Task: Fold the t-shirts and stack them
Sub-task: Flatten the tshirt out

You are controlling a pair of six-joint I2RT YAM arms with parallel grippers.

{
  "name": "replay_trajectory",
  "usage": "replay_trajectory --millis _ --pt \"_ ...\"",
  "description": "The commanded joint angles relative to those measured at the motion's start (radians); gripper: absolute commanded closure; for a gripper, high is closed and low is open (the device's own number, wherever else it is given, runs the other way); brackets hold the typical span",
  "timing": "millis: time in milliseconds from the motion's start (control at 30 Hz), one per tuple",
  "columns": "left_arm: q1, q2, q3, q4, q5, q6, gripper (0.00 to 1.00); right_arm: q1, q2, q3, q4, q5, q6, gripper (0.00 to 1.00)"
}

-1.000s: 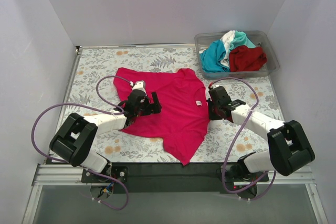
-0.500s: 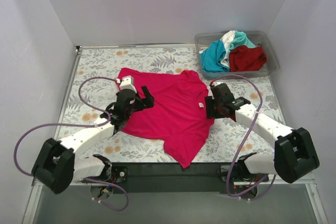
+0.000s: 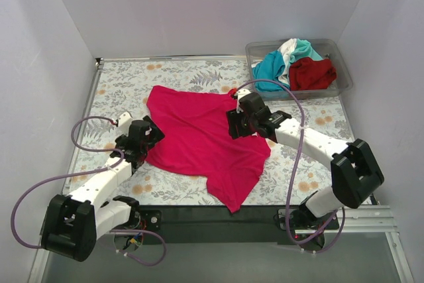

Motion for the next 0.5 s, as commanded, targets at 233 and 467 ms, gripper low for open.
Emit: replay_trajectory --millis 233,467 --pt "0.053 -0.008 0.002 -0.106 -0.025 -0.137 0.07 0.007 0.109 0.095 0.099 -0.111 -0.043 0.46" --pt "0.056 -0.026 -0.044 -0.149 0.047 -0.223 0.14 0.005 0.086 0.06 0.104 -0.093 -0.043 0.46"
